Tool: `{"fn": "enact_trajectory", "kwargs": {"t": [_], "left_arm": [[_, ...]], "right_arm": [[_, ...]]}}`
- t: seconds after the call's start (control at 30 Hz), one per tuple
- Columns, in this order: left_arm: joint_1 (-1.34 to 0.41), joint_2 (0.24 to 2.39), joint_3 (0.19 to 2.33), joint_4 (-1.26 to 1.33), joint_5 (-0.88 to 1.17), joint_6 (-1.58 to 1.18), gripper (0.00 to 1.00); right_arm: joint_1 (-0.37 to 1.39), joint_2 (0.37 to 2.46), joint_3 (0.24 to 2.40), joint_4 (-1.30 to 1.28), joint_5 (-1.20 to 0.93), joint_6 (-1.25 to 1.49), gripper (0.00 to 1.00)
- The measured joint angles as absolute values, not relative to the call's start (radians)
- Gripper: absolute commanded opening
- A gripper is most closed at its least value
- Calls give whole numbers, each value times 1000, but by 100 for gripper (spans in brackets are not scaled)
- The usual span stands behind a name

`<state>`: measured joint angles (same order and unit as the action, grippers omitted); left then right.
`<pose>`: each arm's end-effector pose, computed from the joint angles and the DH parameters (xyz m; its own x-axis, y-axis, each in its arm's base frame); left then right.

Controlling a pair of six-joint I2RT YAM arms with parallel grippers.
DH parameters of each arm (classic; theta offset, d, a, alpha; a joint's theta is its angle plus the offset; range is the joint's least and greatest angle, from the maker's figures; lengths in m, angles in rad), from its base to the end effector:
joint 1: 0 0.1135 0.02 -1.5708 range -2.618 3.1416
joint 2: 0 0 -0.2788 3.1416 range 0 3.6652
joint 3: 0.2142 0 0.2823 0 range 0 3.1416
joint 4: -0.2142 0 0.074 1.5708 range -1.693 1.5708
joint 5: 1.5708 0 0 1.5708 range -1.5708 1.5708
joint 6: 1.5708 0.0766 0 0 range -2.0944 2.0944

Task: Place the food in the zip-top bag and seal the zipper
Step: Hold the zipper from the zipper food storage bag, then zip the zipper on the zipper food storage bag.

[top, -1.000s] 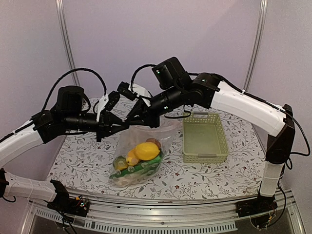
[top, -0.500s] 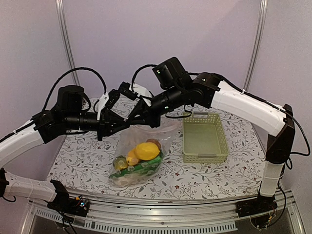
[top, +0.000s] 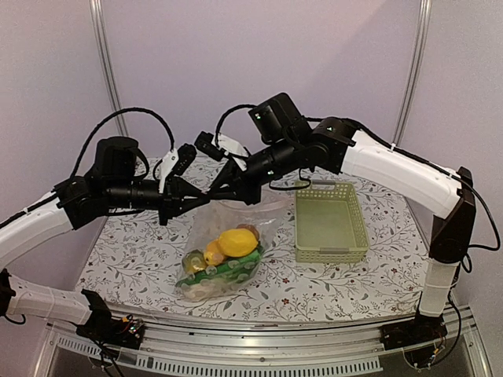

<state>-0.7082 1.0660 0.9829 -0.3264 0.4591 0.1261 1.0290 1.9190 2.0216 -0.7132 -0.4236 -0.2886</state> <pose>0.2027 -0.2183 0.3376 -0.1878 0.3093 -0.9322 0.9228 0.3806 -0.0597 0.2315 0.4457 0.3810 -0.0117 -0.5226 -0.8525 -0.9994 0.0343 -0.0073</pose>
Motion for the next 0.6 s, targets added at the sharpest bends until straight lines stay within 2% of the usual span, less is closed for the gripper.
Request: {"fn": "enact_trajectory", "kwargs": {"t": [0.6], "left_arm": [[-643, 1058, 983, -326, 439, 138, 0]], "right_arm": [[888, 1777, 1758, -718, -423, -297, 8]]}}
